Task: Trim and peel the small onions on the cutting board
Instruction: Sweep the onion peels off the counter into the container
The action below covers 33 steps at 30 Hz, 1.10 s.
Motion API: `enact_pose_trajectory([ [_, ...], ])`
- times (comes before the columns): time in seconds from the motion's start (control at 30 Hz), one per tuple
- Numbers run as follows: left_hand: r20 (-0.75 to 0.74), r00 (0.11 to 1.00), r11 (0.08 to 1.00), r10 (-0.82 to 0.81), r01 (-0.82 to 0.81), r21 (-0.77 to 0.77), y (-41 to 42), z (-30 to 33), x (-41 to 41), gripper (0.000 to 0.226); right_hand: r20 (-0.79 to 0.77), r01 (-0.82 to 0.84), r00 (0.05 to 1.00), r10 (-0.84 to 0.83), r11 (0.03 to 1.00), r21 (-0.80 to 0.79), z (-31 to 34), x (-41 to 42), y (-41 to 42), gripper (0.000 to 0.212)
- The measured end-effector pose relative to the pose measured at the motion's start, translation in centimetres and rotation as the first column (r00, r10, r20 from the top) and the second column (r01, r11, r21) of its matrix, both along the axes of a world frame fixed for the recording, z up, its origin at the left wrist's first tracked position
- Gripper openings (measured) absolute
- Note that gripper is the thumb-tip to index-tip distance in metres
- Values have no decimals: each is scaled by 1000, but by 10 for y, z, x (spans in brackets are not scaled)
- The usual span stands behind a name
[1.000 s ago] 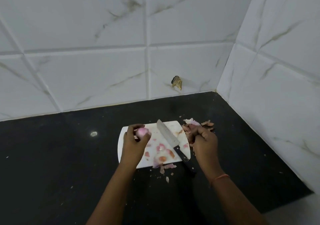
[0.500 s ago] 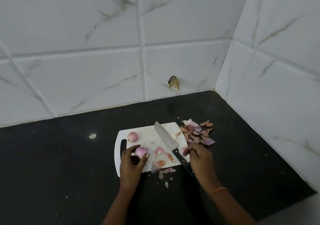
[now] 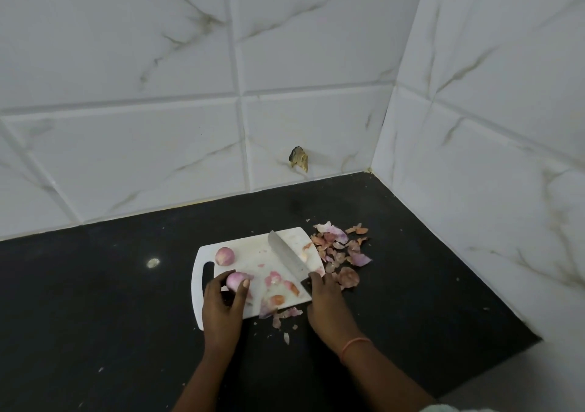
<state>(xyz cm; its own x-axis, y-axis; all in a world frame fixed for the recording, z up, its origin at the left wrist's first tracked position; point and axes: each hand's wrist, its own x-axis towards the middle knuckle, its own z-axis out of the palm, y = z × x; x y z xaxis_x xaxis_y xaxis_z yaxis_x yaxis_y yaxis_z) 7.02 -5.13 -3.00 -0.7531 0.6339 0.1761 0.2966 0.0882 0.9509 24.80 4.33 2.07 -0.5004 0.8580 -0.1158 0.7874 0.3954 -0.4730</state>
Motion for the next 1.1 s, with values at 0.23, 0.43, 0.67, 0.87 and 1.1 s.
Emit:
enact_pose_trajectory([
  [0.23,-20,1000,999,21,-22,-25,2,-6,1,33,-245,186,955,-164,980,69,27,31,-8,38],
  [0.43,-13,998,998,68,-68,7,1,-2,7,37,-246,222,941,-231,973,-64,30,44,-29,30],
  [0.67,-3,975,969,224,-223,107,2,-1,9,35,-216,-59,976,17,980,-189,11,5,-95,28],
  [0.87,-63,964,964,260,-256,66,2,-13,-1,39,-43,-19,999,15,996,-91,-7,-9,-107,35],
  [1.1,-92,971,975,221,-218,44,4,-9,3,40,29,190,981,-191,981,44,-8,51,-59,19],
])
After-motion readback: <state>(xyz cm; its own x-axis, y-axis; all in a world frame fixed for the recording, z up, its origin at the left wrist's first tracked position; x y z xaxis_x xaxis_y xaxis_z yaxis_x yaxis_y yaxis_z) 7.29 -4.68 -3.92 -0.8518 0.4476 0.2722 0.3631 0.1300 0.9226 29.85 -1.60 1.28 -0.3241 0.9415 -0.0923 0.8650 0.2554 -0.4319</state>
